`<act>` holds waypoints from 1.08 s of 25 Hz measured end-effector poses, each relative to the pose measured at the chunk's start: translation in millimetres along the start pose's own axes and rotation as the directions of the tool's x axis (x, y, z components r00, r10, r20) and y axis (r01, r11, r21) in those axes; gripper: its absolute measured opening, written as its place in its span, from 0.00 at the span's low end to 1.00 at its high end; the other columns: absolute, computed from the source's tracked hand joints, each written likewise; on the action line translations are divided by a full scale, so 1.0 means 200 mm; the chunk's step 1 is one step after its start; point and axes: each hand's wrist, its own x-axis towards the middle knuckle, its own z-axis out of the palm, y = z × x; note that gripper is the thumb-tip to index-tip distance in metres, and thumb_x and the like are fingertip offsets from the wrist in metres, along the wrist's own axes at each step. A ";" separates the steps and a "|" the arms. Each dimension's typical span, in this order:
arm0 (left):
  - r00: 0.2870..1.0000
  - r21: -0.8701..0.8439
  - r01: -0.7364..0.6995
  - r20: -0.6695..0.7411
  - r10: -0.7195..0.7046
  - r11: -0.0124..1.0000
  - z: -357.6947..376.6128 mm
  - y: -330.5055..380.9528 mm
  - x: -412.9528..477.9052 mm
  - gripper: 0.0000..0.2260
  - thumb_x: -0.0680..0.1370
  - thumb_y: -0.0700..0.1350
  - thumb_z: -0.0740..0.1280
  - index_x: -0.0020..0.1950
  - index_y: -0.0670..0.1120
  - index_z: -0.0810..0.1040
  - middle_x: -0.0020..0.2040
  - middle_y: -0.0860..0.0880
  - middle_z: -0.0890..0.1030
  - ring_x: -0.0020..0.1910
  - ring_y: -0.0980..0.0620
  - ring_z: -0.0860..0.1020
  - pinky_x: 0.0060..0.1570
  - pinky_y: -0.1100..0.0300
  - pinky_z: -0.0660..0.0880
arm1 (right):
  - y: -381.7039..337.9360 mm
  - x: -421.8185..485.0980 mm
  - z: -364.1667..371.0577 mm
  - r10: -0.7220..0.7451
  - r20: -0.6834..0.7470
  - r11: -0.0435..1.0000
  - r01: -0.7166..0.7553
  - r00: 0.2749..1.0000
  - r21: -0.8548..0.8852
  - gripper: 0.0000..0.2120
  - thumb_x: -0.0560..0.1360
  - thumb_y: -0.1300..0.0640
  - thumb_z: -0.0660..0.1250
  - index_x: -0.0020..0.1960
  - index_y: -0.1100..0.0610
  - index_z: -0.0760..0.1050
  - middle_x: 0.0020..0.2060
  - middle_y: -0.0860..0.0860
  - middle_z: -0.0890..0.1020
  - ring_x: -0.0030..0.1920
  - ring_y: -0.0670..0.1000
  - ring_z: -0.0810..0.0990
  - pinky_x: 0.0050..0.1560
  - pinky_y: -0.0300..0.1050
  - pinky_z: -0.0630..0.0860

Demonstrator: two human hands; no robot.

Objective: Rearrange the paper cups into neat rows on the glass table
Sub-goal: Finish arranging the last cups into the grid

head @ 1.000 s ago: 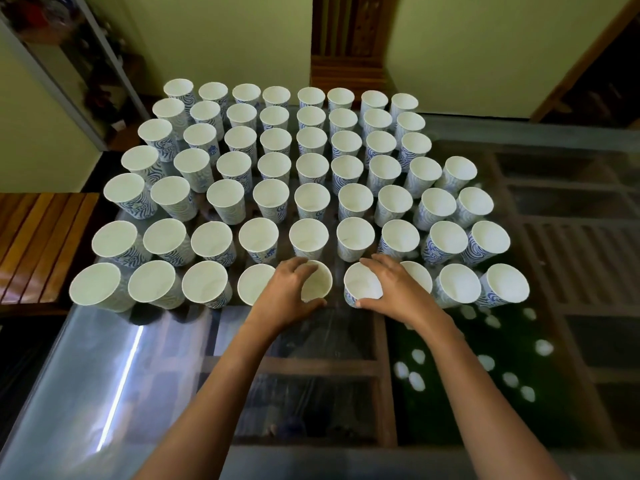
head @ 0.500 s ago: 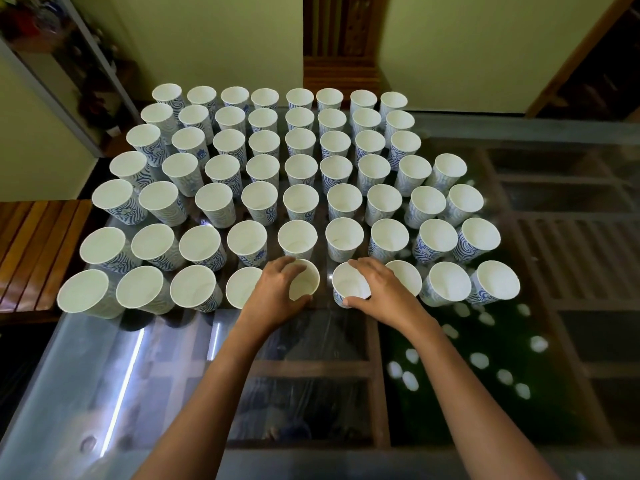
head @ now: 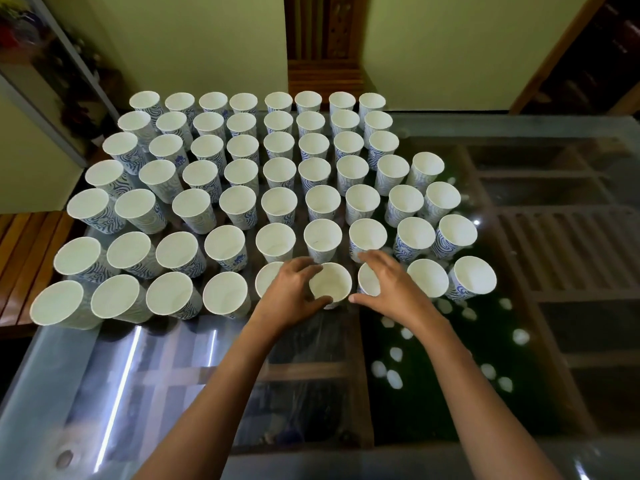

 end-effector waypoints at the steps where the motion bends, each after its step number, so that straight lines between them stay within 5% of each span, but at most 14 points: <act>1: 1.000 -0.001 -0.002 0.015 0.002 1.000 0.01 0.02 0.02 0.27 0.68 0.49 0.74 0.64 0.41 0.74 0.65 0.40 0.72 0.64 0.43 0.70 0.63 0.57 0.63 | 0.03 -0.01 -0.03 0.016 0.005 1.000 -0.016 1.000 -0.010 0.37 0.66 0.51 0.75 0.70 0.56 0.63 0.70 0.54 0.64 0.70 0.54 0.63 0.67 0.44 0.61; 20: 0.999 -0.024 0.045 -0.008 -0.046 0.999 0.07 0.09 0.07 0.30 0.65 0.49 0.77 0.64 0.42 0.73 0.68 0.39 0.69 0.66 0.41 0.67 0.65 0.54 0.63 | 0.17 -0.06 -0.07 0.034 0.025 0.999 -0.034 0.999 0.012 0.40 0.68 0.51 0.73 0.73 0.54 0.57 0.72 0.53 0.61 0.71 0.53 0.61 0.68 0.45 0.60; 27: 0.998 -0.024 -0.064 0.027 0.064 0.998 0.21 0.30 0.20 0.30 0.65 0.51 0.76 0.63 0.42 0.74 0.66 0.40 0.71 0.65 0.42 0.69 0.63 0.54 0.65 | 0.37 -0.14 -0.24 0.152 -0.034 0.987 -0.153 0.988 -0.040 0.37 0.68 0.52 0.74 0.72 0.52 0.60 0.72 0.52 0.62 0.71 0.54 0.61 0.69 0.50 0.61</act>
